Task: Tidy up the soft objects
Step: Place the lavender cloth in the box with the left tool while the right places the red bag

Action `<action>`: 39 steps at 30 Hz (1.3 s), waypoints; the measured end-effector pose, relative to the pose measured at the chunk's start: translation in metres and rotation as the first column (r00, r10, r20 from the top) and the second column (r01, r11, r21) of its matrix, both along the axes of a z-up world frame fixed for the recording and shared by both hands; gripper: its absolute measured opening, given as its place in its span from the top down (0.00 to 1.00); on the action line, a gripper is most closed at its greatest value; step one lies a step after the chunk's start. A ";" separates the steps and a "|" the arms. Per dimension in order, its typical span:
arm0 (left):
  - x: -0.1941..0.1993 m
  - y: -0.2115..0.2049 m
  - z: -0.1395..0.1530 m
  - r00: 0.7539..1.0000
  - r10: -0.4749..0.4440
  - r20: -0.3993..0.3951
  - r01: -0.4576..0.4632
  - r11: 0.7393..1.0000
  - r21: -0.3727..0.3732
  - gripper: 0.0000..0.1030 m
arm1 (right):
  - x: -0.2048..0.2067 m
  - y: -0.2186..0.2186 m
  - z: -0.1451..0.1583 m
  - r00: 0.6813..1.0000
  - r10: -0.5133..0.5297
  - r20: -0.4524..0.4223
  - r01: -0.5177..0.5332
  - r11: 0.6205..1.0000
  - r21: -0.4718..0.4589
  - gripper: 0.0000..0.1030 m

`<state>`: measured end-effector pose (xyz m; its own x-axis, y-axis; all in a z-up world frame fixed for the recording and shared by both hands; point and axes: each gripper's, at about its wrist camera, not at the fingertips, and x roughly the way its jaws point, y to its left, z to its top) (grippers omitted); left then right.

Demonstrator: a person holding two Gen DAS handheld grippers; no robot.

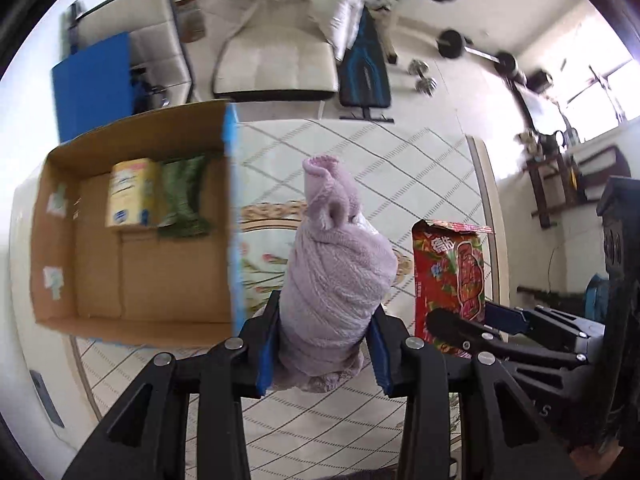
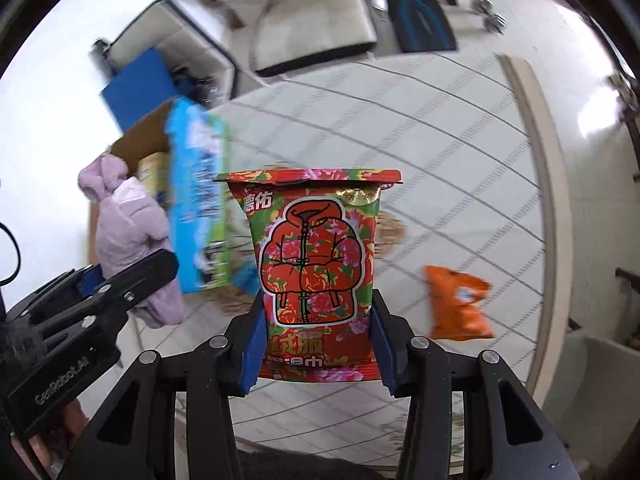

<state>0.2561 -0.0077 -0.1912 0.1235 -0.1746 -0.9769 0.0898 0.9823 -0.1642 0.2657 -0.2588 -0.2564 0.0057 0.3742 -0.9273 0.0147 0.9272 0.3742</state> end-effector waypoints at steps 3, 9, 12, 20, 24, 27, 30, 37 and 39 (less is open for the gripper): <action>-0.005 0.059 0.008 0.998 0.068 0.013 -0.068 0.998 0.001 0.65 | 0.001 0.068 0.024 0.999 0.045 0.018 -0.045 0.999 0.014 0.53; -0.003 0.161 0.006 0.985 0.174 -0.012 -0.174 0.985 0.013 0.65 | 0.007 0.181 0.043 0.996 0.092 0.014 -0.093 0.995 0.025 0.53; 0.010 0.198 -0.009 0.980 0.194 -0.045 -0.193 0.981 0.030 0.65 | 0.016 0.224 0.030 0.995 0.103 -0.007 -0.103 0.995 0.016 0.53; 0.072 0.267 -0.074 0.963 0.219 -0.157 -0.210 0.975 0.071 0.65 | 0.051 0.297 -0.054 0.989 0.104 -0.108 -0.112 0.991 -0.074 0.53; 0.104 0.280 -0.103 0.959 0.208 -0.195 -0.196 0.977 0.080 0.65 | 0.059 0.314 -0.093 0.983 0.101 -0.154 -0.119 0.986 -0.114 0.53; 0.122 0.284 -0.123 0.956 0.190 -0.224 -0.174 0.981 0.089 0.65 | 0.058 0.326 -0.111 0.980 0.100 -0.171 -0.125 0.982 -0.144 0.53; 0.136 0.285 -0.137 0.956 0.172 -0.239 -0.152 0.983 0.102 0.65 | 0.056 0.332 -0.123 0.978 0.088 -0.192 -0.118 0.981 -0.152 0.53; 0.152 0.279 -0.154 0.953 0.117 -0.280 -0.093 0.991 0.099 0.63 | 0.057 0.340 -0.141 0.975 0.051 -0.216 -0.092 0.978 -0.186 0.52; 0.154 0.277 -0.156 0.950 0.100 -0.296 -0.074 0.992 0.100 0.61 | 0.058 0.343 -0.144 0.972 0.051 -0.228 -0.098 0.974 -0.202 0.48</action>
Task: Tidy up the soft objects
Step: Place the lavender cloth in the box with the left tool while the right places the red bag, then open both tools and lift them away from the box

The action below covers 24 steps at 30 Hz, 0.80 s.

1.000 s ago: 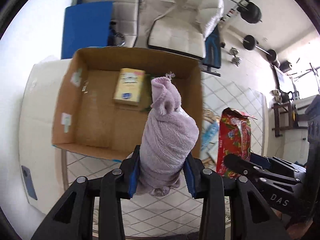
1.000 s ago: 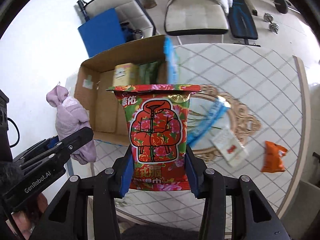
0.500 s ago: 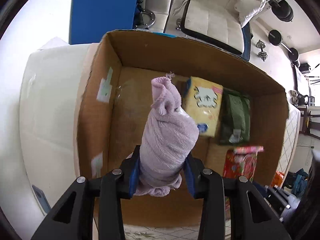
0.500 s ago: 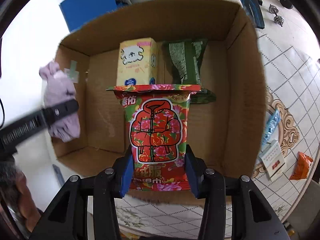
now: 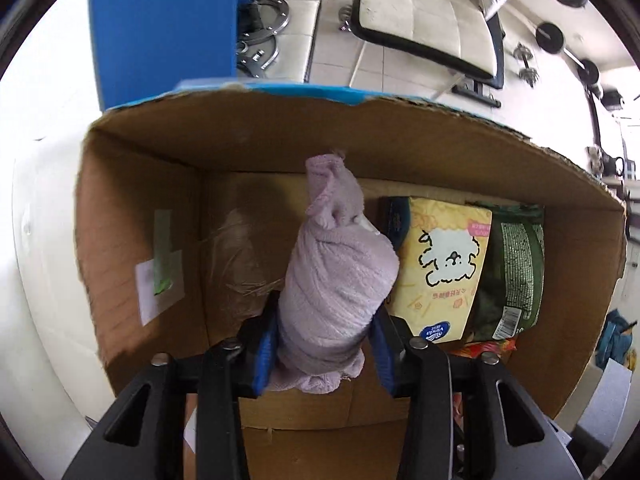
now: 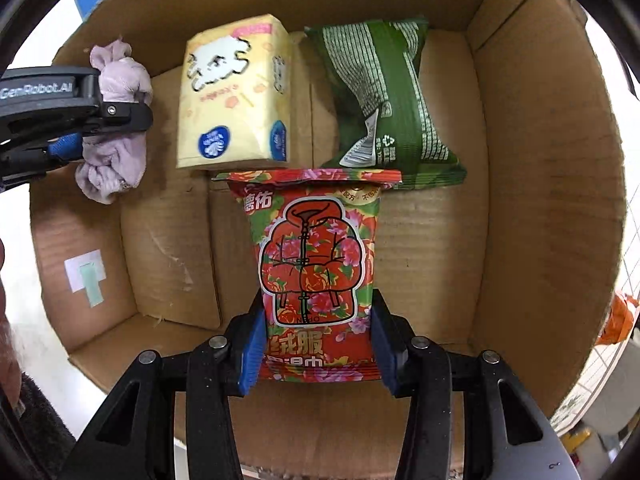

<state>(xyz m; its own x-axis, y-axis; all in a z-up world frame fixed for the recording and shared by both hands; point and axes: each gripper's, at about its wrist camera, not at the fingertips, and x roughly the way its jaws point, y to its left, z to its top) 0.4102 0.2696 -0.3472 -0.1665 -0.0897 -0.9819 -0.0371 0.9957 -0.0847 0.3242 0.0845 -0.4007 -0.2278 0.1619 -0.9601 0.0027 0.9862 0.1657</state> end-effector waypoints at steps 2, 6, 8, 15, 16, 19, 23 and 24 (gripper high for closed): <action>0.001 0.000 0.001 1.000 -0.002 -0.005 0.002 1.000 -0.021 0.60 | 0.002 0.004 0.004 1.000 0.002 0.028 -0.002 1.000 0.005 0.36; 0.003 0.001 0.012 1.000 0.001 0.031 -0.001 1.000 -0.014 0.25 | 0.002 0.008 0.018 0.999 -0.007 0.050 0.005 1.000 0.027 0.25; 0.003 0.004 0.019 0.998 0.012 0.054 -0.011 1.000 -0.017 0.20 | 0.002 0.006 0.023 0.999 -0.007 0.053 0.006 0.999 0.034 0.25; -0.019 0.015 0.053 0.989 0.042 0.144 -0.040 0.999 -0.014 0.11 | -0.001 -0.004 0.048 0.995 -0.001 0.097 0.000 1.000 0.013 0.06; -0.023 0.014 0.056 0.987 0.039 0.158 -0.039 0.999 -0.005 0.11 | -0.004 -0.007 0.053 0.994 0.006 0.107 -0.006 1.000 0.003 0.06; -0.049 0.013 0.070 0.979 0.032 0.199 -0.035 0.999 0.011 0.11 | -0.012 -0.015 0.067 0.990 0.020 0.137 -0.017 1.000 -0.023 0.06; -0.083 0.011 0.082 0.970 0.027 0.240 -0.032 0.999 0.020 0.11 | -0.028 -0.028 0.088 0.983 0.030 0.181 -0.024 0.999 -0.040 0.06; -0.090 0.010 0.084 0.967 0.019 0.254 -0.027 0.999 0.027 0.11 | -0.028 -0.032 0.093 0.980 0.038 0.195 -0.029 0.998 -0.051 0.06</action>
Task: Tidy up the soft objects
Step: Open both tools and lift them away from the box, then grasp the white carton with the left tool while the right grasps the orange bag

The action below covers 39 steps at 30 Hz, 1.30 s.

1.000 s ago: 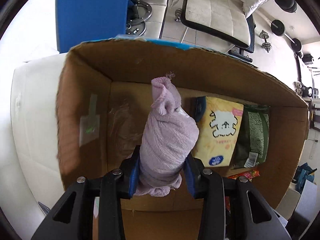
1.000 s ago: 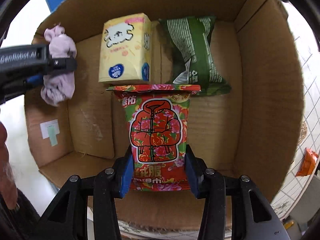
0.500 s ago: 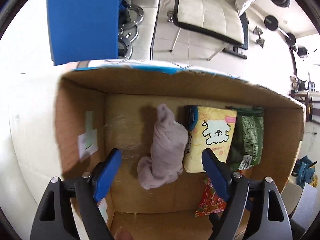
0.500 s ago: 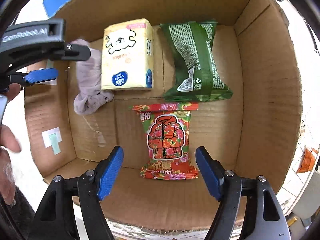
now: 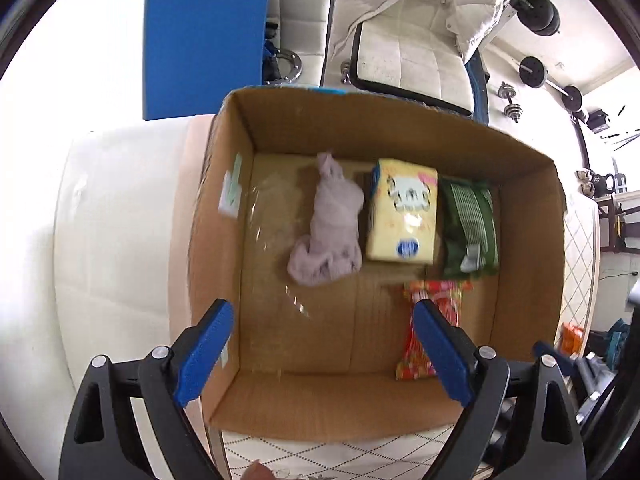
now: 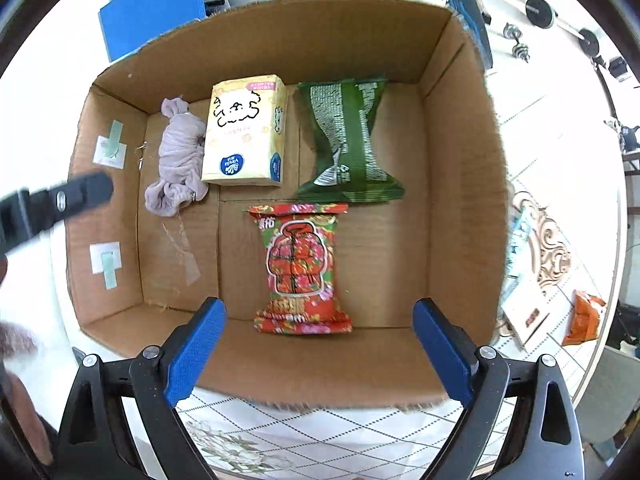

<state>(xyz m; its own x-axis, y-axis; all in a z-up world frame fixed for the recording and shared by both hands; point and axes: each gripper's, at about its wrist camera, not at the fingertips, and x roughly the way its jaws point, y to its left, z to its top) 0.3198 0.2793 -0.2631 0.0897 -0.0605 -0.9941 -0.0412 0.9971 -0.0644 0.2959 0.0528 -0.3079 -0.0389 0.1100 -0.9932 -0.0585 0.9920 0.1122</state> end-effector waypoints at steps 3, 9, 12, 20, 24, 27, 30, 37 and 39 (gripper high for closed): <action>-0.026 -0.004 0.010 0.999 -0.023 0.033 0.021 0.998 0.051 0.11 | -0.013 -0.010 0.008 0.999 -0.005 0.031 0.005 1.000 -0.004 0.06; -0.064 -0.013 0.035 0.996 -0.025 0.086 0.022 0.999 0.041 0.11 | -0.043 -0.028 0.039 0.994 -0.026 0.110 0.026 1.000 0.001 0.06; -0.082 -0.017 0.058 0.990 -0.025 0.137 0.020 0.999 0.042 0.11 | -0.057 -0.034 0.058 0.987 -0.026 0.158 0.025 1.000 0.006 0.06; -0.124 -0.024 0.113 0.970 -0.035 0.241 0.026 0.999 0.040 0.11 | -0.099 -0.045 0.119 0.962 -0.010 0.274 0.000 0.999 0.036 0.06; -0.141 -0.026 0.131 0.965 -0.038 0.259 0.029 0.999 0.038 0.11 | -0.114 -0.049 0.139 0.955 -0.008 0.298 -0.012 0.998 0.064 0.06; -0.148 -0.028 0.138 0.963 -0.032 0.269 0.021 0.999 0.041 0.11 | -0.121 -0.051 0.151 0.951 -0.001 0.308 -0.025 0.996 0.080 0.06; -0.152 -0.033 0.144 0.962 -0.019 0.273 0.011 1.000 0.029 0.11 | -0.123 -0.055 0.154 0.951 -0.007 0.310 -0.026 0.994 0.103 0.06; -0.149 -0.091 0.137 0.966 -0.059 0.250 0.054 0.998 0.028 0.11 | -0.124 -0.111 0.147 0.953 -0.095 0.287 0.056 0.988 0.141 0.06; -0.145 -0.122 0.130 0.968 -0.085 0.236 0.087 0.996 0.003 0.11 | -0.125 -0.149 0.139 0.954 -0.143 0.265 0.112 0.986 0.127 0.06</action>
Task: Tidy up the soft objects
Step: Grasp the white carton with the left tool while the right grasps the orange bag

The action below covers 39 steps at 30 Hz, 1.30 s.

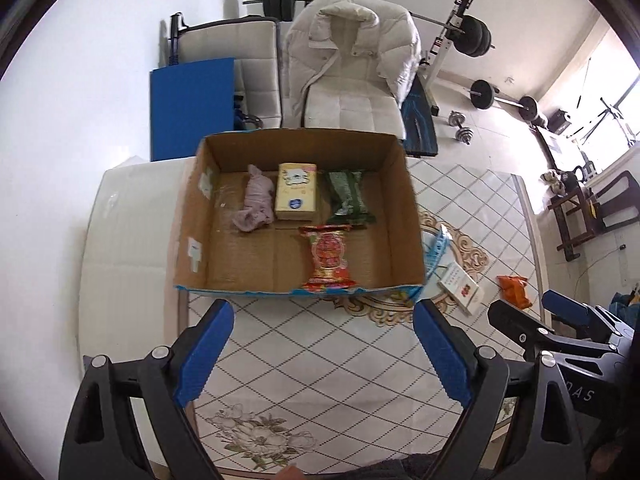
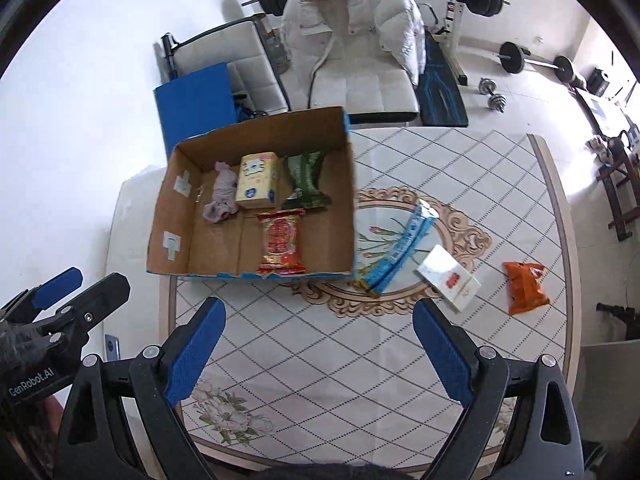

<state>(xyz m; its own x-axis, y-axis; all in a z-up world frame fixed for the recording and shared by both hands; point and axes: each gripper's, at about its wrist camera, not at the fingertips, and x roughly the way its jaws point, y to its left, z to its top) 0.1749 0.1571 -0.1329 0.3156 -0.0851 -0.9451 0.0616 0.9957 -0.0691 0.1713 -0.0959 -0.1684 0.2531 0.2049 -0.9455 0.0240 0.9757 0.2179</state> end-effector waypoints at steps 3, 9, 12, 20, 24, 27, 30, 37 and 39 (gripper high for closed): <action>0.008 -0.050 -0.019 0.997 -0.039 -0.060 0.035 0.998 -0.056 0.11 | 0.000 -0.063 -0.015 0.995 -0.091 -0.036 0.089 0.995 -0.042 0.06; 0.023 -0.155 -0.093 0.963 -0.101 -0.250 0.054 0.980 -0.189 0.11 | 0.008 -0.193 -0.075 0.963 -0.206 -0.173 0.180 0.971 -0.156 0.06; 0.036 -0.200 -0.147 0.920 -0.084 -0.383 0.003 0.978 -0.208 0.11 | 0.015 -0.241 -0.110 0.948 -0.208 -0.242 0.181 0.975 -0.127 0.06; 0.080 -0.253 -0.256 0.818 0.057 -0.572 -0.135 0.986 -0.095 0.11 | 0.046 -0.286 -0.205 0.919 -0.146 -0.365 0.132 0.989 -0.062 0.20; 0.095 -0.262 -0.290 0.776 0.113 -0.620 -0.158 0.987 -0.018 0.11 | 0.057 -0.281 -0.228 0.917 -0.108 -0.384 0.110 0.994 -0.018 0.33; 0.098 -0.265 -0.314 0.738 0.152 -0.658 -0.157 0.986 0.052 0.11 | 0.063 -0.275 -0.238 0.918 -0.094 -0.386 0.098 0.995 -0.009 0.33; 0.096 -0.265 -0.327 0.717 0.180 -0.674 -0.160 0.983 0.092 0.12 | 0.067 -0.270 -0.249 0.911 -0.082 -0.404 0.092 0.996 0.004 0.33; 0.077 -0.287 -0.318 0.792 0.012 -0.611 0.097 0.985 0.145 0.19 | 0.062 -0.268 -0.267 0.891 -0.072 -0.449 0.089 0.996 0.018 0.33; 0.072 -0.293 -0.316 0.810 -0.036 -0.585 0.159 0.974 0.160 0.19 | 0.060 -0.271 -0.269 0.890 -0.079 -0.450 0.102 0.994 0.028 0.33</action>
<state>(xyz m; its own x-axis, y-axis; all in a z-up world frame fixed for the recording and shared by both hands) 0.2465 -0.1357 -0.4484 -0.2909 0.1164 -0.9497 0.1696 0.9831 0.0686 0.2312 -0.3664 -0.4378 -0.1748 0.2511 -0.9521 0.2181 0.9528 0.2112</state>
